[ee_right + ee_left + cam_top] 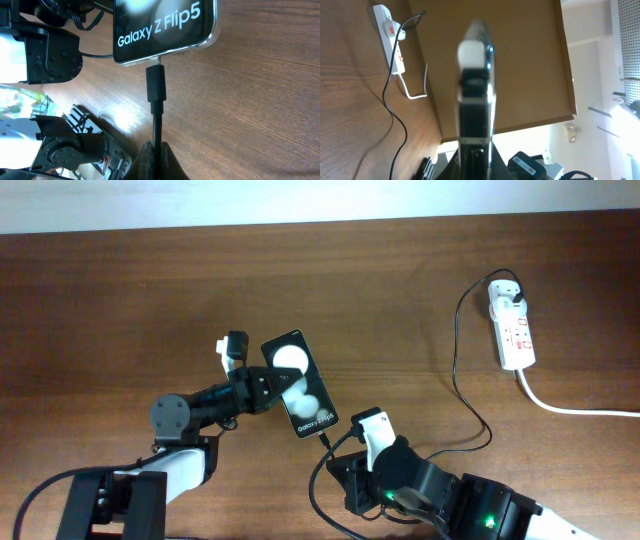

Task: Plug charger to phone and switch on socket
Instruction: 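Push the connector up into the phone port with the right gripper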

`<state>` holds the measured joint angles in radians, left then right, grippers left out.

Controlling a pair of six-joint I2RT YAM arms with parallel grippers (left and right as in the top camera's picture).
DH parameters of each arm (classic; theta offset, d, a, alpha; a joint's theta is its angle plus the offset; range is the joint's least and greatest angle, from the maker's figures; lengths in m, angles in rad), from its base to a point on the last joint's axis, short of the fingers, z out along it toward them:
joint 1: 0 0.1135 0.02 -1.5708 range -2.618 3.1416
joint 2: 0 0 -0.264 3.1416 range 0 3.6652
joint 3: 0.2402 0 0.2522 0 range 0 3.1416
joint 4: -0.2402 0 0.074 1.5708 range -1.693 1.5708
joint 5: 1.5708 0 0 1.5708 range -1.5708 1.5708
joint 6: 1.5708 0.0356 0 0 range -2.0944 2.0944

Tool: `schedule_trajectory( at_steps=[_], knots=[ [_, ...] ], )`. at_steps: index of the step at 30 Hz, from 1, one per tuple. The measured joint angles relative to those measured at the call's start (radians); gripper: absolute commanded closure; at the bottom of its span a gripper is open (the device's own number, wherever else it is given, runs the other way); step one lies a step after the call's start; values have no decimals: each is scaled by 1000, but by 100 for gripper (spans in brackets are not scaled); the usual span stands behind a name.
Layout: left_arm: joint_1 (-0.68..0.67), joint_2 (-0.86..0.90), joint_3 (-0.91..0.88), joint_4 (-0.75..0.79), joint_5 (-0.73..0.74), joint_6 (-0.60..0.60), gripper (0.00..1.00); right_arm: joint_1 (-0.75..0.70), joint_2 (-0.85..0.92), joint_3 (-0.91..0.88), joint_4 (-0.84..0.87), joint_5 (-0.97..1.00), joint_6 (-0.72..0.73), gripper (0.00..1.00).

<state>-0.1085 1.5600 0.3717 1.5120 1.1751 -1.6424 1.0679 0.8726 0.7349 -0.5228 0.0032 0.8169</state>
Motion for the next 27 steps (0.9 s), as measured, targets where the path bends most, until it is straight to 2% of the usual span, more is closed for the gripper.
schedule_trajectory(
  at_steps=[19, 23, 25, 27],
  knots=[
    [25, 0, 17, 0, 37, 5, 100, 12, 89, 0, 82, 18, -39, 96],
    [27, 0, 22, 8, 56, 11, 100, 17, 89, 0, 86, 14, -56, 90],
    [21, 0, 21, 12, 113, 16, 100, 14, 89, 3, 117, 32, -62, 89],
    [16, 0, 22, 13, 126, 18, 100, 15, 89, 4, 116, 38, -64, 90]
  ],
)
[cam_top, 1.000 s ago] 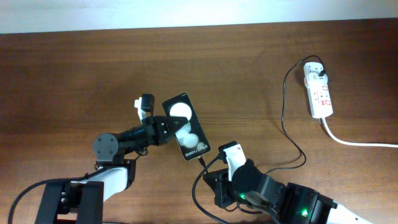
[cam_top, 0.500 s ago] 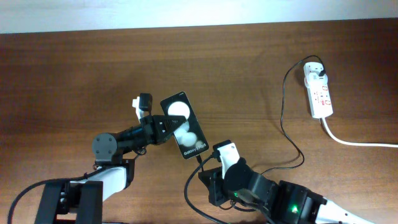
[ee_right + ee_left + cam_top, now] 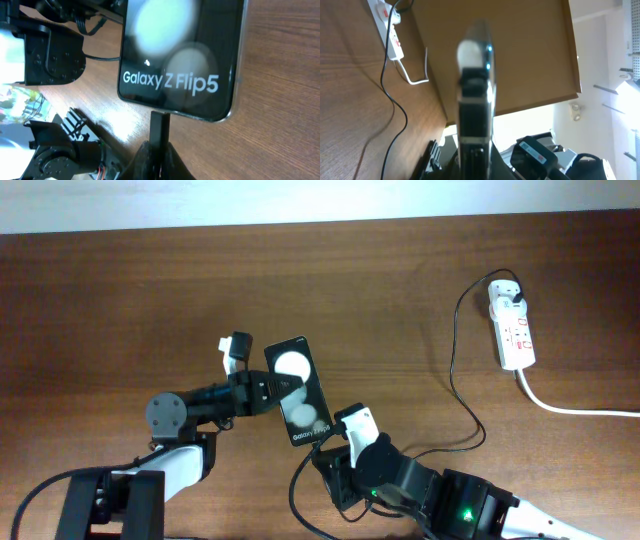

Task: Plug charger to phone and switch on socket
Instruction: 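Push the connector up into the phone port with the right gripper, then lower the plugged phone onto the table with the left gripper and release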

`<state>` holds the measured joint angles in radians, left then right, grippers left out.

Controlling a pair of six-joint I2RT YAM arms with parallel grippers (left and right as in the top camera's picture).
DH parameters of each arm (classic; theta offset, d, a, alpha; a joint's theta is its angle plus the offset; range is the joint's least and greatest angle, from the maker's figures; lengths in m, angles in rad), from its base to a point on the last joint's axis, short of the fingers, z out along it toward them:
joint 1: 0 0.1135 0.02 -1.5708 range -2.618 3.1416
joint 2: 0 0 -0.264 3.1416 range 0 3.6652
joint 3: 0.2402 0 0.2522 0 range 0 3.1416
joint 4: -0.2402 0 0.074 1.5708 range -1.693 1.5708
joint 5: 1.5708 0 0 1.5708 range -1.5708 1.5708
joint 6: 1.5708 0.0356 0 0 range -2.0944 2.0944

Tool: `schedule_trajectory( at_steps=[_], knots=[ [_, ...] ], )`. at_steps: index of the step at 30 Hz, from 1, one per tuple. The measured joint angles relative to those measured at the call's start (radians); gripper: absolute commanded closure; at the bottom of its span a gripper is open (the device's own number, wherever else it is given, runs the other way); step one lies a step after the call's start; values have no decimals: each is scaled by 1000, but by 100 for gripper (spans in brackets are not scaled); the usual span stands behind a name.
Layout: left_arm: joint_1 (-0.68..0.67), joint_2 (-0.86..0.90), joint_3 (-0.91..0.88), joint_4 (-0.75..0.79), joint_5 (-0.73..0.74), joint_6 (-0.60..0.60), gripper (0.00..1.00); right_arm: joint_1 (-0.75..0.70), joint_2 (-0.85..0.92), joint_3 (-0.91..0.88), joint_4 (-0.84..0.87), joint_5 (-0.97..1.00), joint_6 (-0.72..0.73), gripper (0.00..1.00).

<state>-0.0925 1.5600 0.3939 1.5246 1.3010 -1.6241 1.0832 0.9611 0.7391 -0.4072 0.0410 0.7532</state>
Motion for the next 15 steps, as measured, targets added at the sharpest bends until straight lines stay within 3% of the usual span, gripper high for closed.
schedule_trajectory(
  at_steps=[3, 6, 11, 15],
  knots=[
    [-2, 0, 0, 1, 21, 4, 100, 0, 0, 0, 4, 4, -2, 96],
    [-2, 0, 0, 3, 24, 5, 100, 0, 0, 0, 3, 4, 0, 94],
    [-2, 0, -2, 3, 39, 8, 100, -2, -2, 4, 30, 20, -4, 69],
    [-8, 0, -2, -9, 40, 55, 100, -3, -83, 13, -59, 53, -15, 46]
  ],
)
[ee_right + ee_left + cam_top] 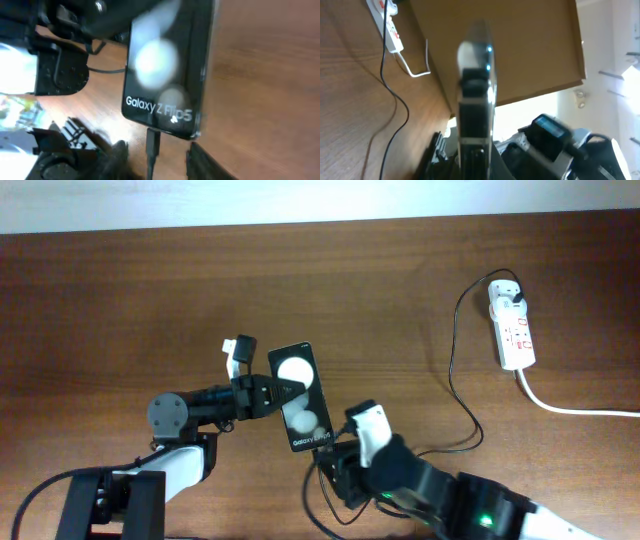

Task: Plug charger to phone and switch on socket
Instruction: 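Lower the plugged phone onto the table with the left gripper and release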

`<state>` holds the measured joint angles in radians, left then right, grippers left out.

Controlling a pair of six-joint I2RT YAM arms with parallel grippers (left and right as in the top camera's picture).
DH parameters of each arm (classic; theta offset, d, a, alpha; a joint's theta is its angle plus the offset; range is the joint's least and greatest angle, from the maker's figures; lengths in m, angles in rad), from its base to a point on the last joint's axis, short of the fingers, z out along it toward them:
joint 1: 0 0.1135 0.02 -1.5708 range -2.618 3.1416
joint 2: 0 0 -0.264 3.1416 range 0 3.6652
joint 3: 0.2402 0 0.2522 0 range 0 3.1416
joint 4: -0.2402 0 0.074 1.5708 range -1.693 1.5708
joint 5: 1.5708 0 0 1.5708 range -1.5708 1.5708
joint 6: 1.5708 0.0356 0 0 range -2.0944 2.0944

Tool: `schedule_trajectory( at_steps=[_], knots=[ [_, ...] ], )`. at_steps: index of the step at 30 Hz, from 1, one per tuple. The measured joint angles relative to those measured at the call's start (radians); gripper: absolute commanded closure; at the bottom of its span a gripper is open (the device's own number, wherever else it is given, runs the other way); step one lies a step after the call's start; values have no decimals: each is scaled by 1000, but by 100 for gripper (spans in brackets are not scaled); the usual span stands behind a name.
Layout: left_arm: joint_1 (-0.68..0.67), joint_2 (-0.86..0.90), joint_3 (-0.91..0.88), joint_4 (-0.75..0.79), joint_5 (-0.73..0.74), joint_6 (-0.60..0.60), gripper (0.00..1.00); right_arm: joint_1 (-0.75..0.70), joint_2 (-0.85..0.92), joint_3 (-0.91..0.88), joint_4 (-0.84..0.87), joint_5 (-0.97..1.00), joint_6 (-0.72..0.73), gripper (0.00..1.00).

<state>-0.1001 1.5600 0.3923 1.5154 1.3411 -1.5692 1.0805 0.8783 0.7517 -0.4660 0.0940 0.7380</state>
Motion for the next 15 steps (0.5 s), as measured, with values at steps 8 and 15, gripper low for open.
schedule_trajectory(
  at_steps=[8, 15],
  knots=[
    [-13, 5, 100, -655, -101, 355, 99, -5, -301, 20, -188, 34, -5, 29],
    [-95, 56, 545, -1413, -290, 826, 100, -5, -351, 21, -283, 57, -6, 27]
  ],
)
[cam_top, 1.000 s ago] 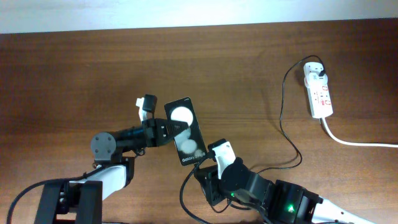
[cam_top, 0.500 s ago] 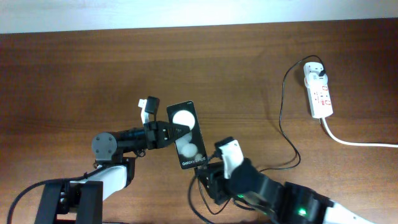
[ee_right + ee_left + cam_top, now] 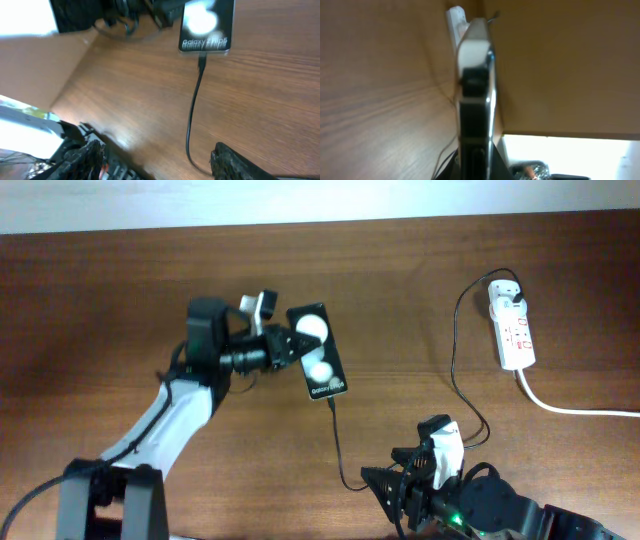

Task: Plug charger to phone and switch on socket
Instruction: 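Lower the plugged phone onto the table with the left gripper and release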

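Note:
A black Galaxy Z Flip5 phone (image 3: 318, 352) is held off the table by my left gripper (image 3: 283, 349), shut on its edge. The left wrist view shows the phone edge-on (image 3: 476, 95). The black charger cable (image 3: 338, 445) is plugged into the phone's bottom end (image 3: 202, 61) and trails down across the wood. My right gripper (image 3: 160, 164) is open with nothing in it, back from the phone, the cable lying between its fingers (image 3: 82, 160). The white power strip (image 3: 513, 330) lies at the far right with the charger's plug (image 3: 512, 296) in it.
The strip's white lead (image 3: 575, 408) runs off the right edge. The black cable loops from the strip down past my right arm (image 3: 470, 500). The brown wooden table (image 3: 120, 290) ends at a white wall at the top.
The left gripper has carried the phone up and to the right across the table, cable still plugged in. The right gripper, open then at the phone's bottom end, is now well back from it.
First my right gripper was shut on the cable's plug, its tip at the phone's port. A second ago the plug was in the phone, still gripped. Then the right gripper stood open with the plug left in. Now it is drawn back and the phone sits farther up.

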`<state>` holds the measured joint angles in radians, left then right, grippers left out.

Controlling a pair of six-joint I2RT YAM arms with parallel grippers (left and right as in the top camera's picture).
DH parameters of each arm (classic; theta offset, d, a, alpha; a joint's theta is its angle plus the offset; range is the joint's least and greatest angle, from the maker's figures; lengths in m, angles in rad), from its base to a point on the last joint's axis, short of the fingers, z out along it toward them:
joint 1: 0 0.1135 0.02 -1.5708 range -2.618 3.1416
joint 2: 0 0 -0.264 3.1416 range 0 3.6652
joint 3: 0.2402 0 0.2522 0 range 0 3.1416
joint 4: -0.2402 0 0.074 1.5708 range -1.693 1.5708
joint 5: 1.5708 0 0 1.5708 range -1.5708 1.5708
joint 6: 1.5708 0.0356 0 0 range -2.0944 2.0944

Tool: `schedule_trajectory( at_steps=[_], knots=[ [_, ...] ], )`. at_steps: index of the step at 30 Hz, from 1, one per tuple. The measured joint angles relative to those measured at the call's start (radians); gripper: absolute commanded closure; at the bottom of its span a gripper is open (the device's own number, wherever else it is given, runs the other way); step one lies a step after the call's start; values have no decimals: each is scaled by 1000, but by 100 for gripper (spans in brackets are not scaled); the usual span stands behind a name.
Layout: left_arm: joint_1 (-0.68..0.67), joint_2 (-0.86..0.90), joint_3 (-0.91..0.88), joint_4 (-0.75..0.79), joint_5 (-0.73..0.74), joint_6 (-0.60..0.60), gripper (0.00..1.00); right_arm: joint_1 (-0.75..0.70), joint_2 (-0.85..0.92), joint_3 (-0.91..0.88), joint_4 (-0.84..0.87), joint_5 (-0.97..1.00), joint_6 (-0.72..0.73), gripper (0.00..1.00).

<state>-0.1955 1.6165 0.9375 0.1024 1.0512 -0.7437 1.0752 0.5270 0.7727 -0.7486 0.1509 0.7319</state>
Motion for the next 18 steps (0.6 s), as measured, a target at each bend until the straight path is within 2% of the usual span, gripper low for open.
schedule_trajectory(
  at_steps=[3, 5, 8, 14, 18],
  knots=[
    [-25, 111, 176, -184, -38, 134, 100, 0, 0, 0, -42, 24, 1, 27],
    [-31, 194, 269, -274, -58, 225, 100, 0, -1, 0, -71, 42, 1, 22],
    [-32, 426, 464, -428, -84, 335, 100, 0, -1, 0, -109, 72, 0, 19],
    [-32, 655, 546, -509, -114, 445, 97, 0, -1, 0, -134, 96, 1, 11],
    [-32, 688, 559, -524, -94, 455, 88, 0, -1, 0, -135, 98, 1, 10]
  ],
)
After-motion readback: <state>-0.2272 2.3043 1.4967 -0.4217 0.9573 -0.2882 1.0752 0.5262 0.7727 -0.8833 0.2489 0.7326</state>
